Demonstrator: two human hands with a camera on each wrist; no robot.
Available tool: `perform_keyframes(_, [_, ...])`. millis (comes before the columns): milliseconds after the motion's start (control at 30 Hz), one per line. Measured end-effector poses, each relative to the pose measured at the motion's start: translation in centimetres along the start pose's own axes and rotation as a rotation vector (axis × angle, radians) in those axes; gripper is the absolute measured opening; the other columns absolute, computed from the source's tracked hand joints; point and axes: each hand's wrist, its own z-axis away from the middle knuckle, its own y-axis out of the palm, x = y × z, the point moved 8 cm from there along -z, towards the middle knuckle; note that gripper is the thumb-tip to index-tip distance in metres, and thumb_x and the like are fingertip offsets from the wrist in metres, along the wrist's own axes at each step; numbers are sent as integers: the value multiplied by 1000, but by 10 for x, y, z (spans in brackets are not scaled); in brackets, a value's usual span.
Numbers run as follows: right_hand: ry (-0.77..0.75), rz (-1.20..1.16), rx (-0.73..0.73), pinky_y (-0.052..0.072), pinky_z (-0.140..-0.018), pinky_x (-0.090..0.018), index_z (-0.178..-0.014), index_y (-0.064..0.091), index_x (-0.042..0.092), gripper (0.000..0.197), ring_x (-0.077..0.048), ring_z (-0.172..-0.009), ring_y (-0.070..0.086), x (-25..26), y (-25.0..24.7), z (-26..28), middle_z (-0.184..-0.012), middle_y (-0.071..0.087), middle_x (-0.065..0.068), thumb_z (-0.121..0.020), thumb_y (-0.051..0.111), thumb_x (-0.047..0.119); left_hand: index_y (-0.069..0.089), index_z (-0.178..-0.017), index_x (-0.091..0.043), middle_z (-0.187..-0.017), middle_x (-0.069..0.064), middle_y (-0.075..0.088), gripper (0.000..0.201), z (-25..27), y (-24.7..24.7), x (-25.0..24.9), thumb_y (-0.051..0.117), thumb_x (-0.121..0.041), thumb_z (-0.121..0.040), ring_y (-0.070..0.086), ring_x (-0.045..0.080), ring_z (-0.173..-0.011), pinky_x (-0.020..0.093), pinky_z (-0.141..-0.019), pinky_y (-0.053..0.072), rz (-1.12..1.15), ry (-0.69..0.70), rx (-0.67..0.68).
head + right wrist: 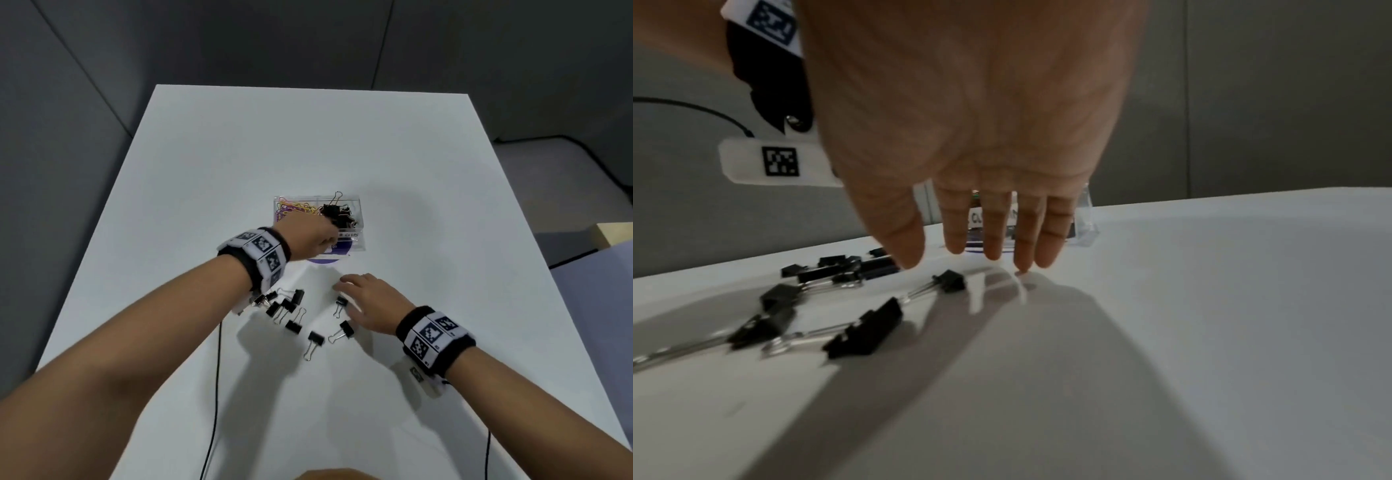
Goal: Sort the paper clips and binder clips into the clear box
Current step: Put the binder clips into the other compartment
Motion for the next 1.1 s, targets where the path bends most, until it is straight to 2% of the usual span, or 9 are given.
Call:
perform_keyframes(100, [-22,138,150,30,-111,-38,-147,22,21,70,-27,-139,27,10,12,9,-155,23,-4,-88,52,43,56,-125,-22,-129,0,56,33,44,34,21,43,-25,-94,53,19,-118,32,-89,46,-25,-74,114])
perform_keyframes(167, [-11,171,187,30,-113,-40,-148,18,21,81,-27,-141,22,13,17,16,-156,19,-3,-83,58,47,37,-141,-26,-149,1,35,52,72,58,44,46,-38,-92,38,21,-134,37,-103,40,-48,-194,228])
perform_keyframes(233, [-15,179,154,32,-110,-39,-147,20,22,83,-26,-139,26,16,19,19,-155,21,-1,-79,63,44,18,-148,-28,-156,2,18,70,96,77,65,49,-45,-88,27,25,-141,43,-109,37,-63,-316,346])
perform_keyframes(333, [-11,198,110,36,-105,-37,-147,20,21,83,-27,-133,34,19,22,16,-152,26,-2,-79,64,41,10,-149,-26,-157,1,12,80,117,93,79,56,-41,-85,25,26,-141,46,-107,38,3,-427,395])
perform_keyframes(467, [53,187,99,45,-92,-38,-140,30,16,68,-28,-119,43,22,23,12,-140,37,-7,-83,64,31,14,-148,-23,-155,3,15,79,126,103,81,61,-32,-86,25,30,-139,45,-105,39,85,-471,330])
perform_keyframes(633, [108,68,2,50,-75,-38,-111,51,9,22,-30,-97,53,20,21,9,-119,47,-11,-90,48,11,45,-132,-20,-140,8,33,47,125,104,83,58,-13,-87,41,32,-122,37,-98,42,266,-532,168])
perform_keyframes(700, [129,53,-15,50,-73,-38,-107,53,7,19,-30,-87,56,17,21,8,-114,49,-13,-90,46,7,53,-124,-15,-133,11,38,39,126,104,88,57,-8,-87,50,32,-114,34,-94,43,362,-579,94])
perform_keyframes(833, [173,31,-15,52,-76,-40,-111,53,4,21,-33,-88,59,11,21,7,-114,49,-15,-91,47,5,59,-112,-5,-125,17,43,24,127,109,89,58,-7,-88,54,32,-108,31,-94,43,467,-634,36])
perform_keyframes(1100, [271,3,67,47,-66,-36,-109,48,2,24,-26,-71,48,9,22,-11,-121,41,-16,-85,53,6,53,-110,-5,-121,15,42,27,114,107,59,60,-11,-84,54,31,-104,32,-87,45,449,-660,50])
